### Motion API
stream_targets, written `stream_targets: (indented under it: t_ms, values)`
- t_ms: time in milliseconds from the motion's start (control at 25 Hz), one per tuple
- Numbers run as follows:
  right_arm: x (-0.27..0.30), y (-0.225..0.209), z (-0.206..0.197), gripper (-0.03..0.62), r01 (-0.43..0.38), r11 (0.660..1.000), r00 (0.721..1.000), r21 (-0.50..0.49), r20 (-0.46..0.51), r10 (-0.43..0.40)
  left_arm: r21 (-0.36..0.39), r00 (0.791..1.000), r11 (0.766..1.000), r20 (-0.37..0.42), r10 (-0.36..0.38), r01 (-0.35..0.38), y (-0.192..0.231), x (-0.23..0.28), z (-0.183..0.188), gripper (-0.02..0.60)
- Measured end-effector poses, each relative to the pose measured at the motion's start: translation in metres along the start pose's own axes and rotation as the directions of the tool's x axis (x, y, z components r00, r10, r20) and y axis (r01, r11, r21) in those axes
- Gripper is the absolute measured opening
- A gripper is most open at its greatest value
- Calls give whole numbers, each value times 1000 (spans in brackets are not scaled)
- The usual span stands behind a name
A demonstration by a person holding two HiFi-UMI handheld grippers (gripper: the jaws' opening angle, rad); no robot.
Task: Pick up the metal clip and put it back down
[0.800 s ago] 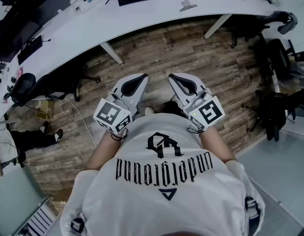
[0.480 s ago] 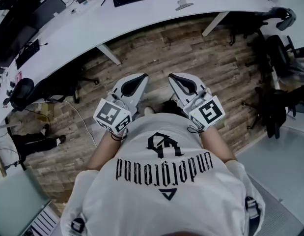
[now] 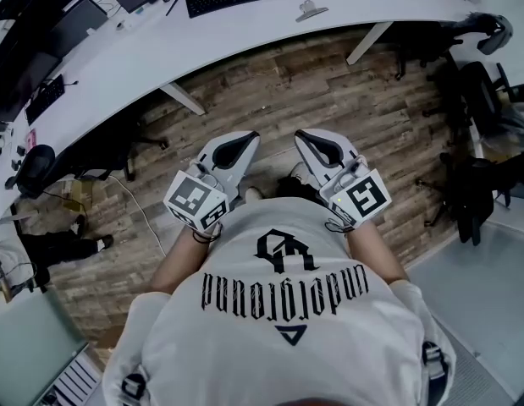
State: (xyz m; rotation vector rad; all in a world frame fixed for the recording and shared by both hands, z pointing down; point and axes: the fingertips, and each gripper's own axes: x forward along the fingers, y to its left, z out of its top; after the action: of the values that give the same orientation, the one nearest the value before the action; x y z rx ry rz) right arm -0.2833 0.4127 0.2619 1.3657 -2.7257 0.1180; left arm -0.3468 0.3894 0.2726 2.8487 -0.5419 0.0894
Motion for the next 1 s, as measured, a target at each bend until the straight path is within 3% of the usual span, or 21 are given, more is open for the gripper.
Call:
stream_targets:
  t_ms: [720,1000]
  values:
    - [-51,-146,4,17,-95,995,996,-15,2,95,-7,999,999,14,47,-47,-2,151,18,12]
    - [-69,-185,4,17,-35,999,999,3,20,35,2,1000,1000,5,2,-2,-6,191,21,13]
